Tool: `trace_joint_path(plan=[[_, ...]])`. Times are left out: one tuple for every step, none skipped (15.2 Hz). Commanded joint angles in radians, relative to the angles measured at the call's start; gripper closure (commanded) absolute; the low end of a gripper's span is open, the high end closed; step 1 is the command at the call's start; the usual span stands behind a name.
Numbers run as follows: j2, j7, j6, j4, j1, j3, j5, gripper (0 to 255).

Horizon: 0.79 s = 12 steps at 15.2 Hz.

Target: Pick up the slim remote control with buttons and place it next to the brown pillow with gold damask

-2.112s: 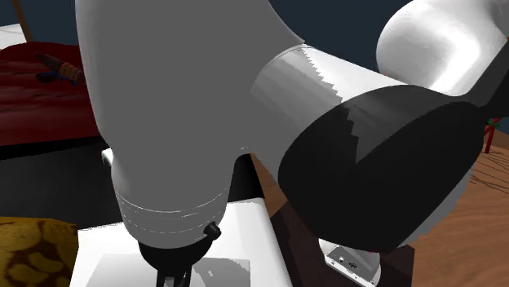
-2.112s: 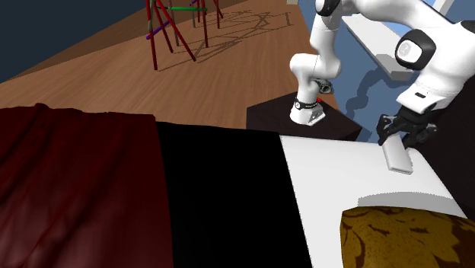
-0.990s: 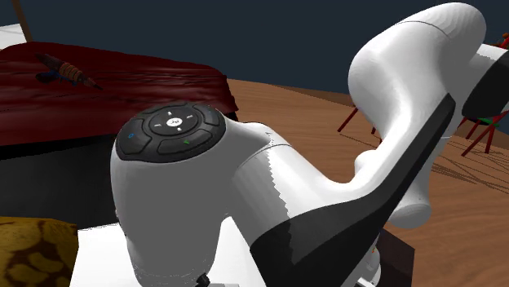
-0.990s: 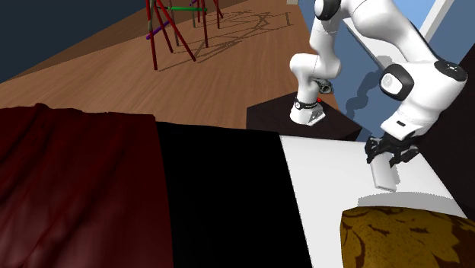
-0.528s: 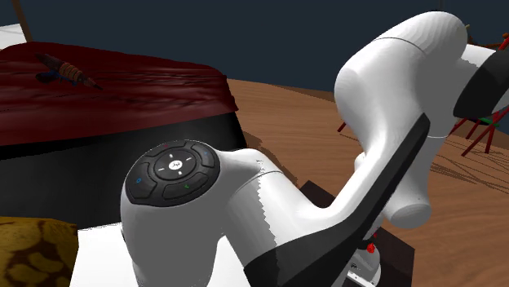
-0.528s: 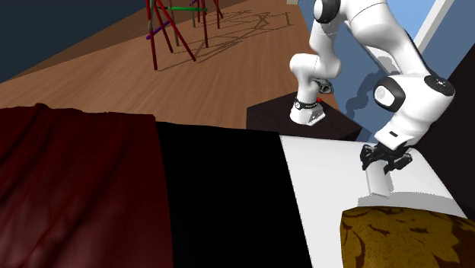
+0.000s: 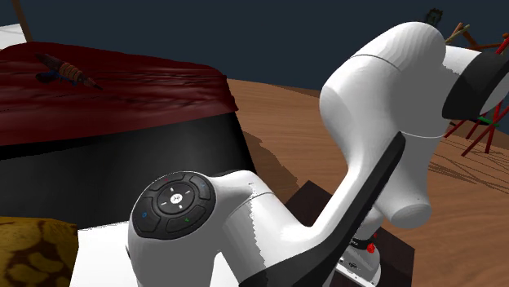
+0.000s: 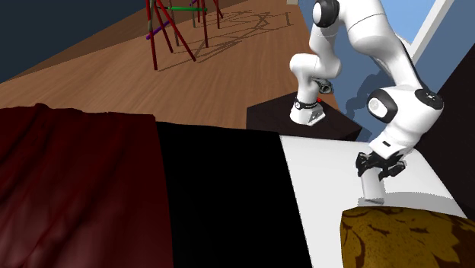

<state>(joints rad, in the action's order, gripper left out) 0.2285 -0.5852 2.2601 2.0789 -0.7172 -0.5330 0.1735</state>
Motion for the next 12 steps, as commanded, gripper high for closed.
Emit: trace_joint_path(plan=[[0.005,-0.003,0.007,0.002,-0.001,0.001,0.004,255],[0.005,-0.003,0.007,0.002,-0.001,0.001,0.004,255],[0.005,-0.003,0.007,0.002,-0.001,0.001,0.004,255],[0.005,-0.003,0.007,0.002,-0.001,0.001,0.004,255],[0.005,-0.003,0.007,0.002,-0.001,0.001,0.004,255],[0.005,-0.003,0.007,0.002,-0.001,0.001,0.004,255],[0.005,-0.003,0.007,0.002,-0.001,0.001,0.004,255],[0.005,-0.003,0.007,0.001,-0.001,0.001,0.004,0],[0.006,-0.003,0.007,0.001,-0.001,0.001,0.004,0],[0.006,-0.003,0.007,0.001,-0.001,0.001,0.004,0],[0.006,-0.003,0.007,0.001,-0.001,0.001,0.004,0],[0.006,-0.003,0.007,0.001,-0.001,0.001,0.004,0]])
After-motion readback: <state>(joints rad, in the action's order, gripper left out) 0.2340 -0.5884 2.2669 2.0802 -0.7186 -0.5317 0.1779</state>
